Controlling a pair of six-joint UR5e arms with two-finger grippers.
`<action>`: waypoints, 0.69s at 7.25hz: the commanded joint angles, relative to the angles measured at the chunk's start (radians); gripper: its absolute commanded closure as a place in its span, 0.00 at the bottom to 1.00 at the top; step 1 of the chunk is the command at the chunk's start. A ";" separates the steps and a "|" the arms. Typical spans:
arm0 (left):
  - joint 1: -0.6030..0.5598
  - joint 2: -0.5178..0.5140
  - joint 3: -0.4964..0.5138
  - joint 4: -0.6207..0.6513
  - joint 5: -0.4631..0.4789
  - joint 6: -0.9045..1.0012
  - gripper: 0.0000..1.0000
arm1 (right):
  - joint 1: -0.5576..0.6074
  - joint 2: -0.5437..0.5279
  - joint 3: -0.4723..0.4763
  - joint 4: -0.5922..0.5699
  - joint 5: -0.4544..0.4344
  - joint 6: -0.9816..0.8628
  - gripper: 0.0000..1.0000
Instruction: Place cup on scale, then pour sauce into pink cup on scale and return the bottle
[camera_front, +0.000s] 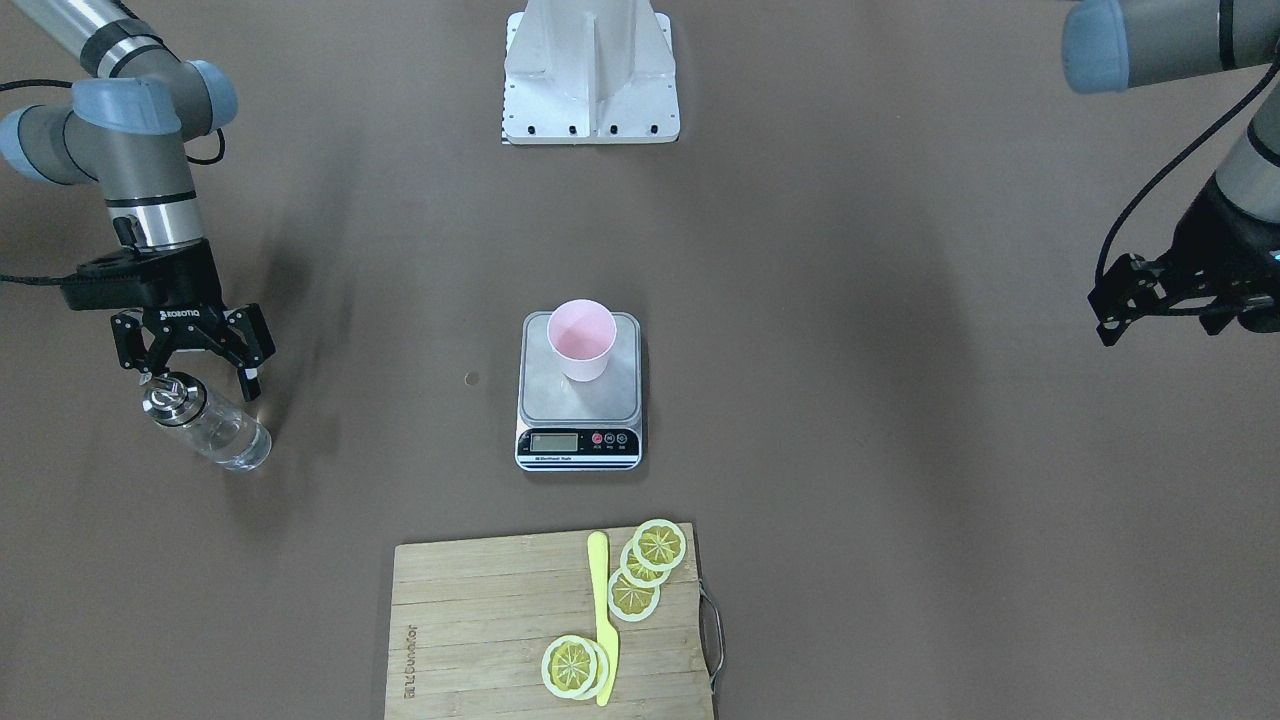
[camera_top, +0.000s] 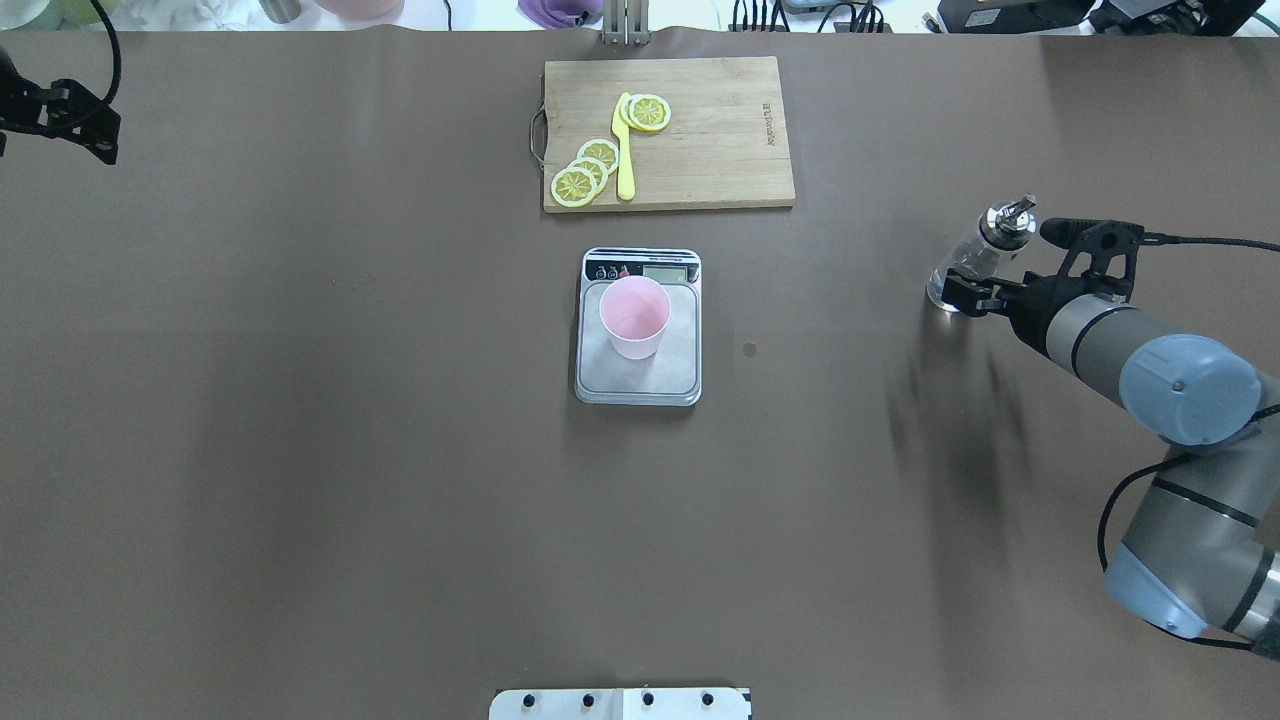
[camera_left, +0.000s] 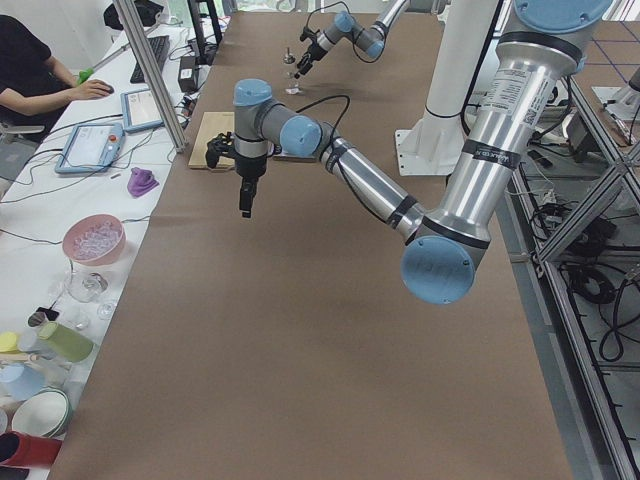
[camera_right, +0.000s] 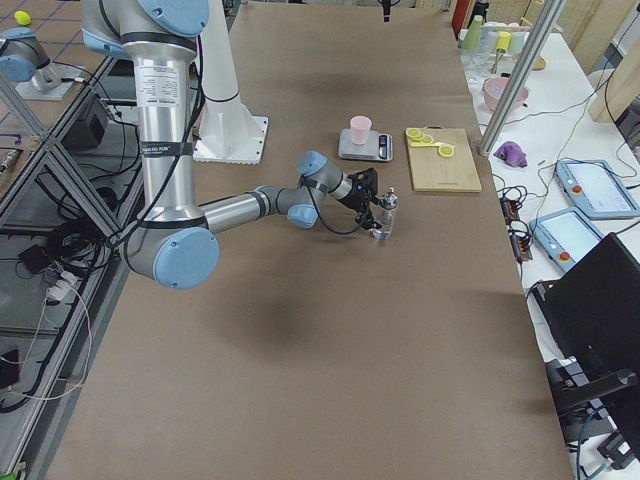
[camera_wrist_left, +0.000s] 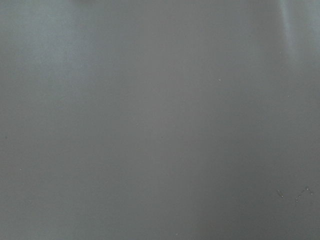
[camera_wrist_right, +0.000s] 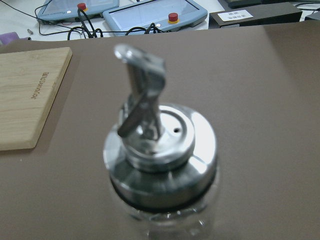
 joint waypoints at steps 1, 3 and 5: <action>0.000 0.005 -0.003 0.000 0.000 -0.005 0.02 | -0.004 -0.082 0.071 0.000 0.040 0.000 0.00; 0.000 0.008 -0.003 -0.002 0.000 0.014 0.02 | 0.001 -0.212 0.236 -0.009 0.177 0.000 0.00; 0.000 0.017 -0.003 -0.006 -0.003 0.021 0.02 | 0.240 -0.236 0.301 -0.061 0.550 -0.012 0.00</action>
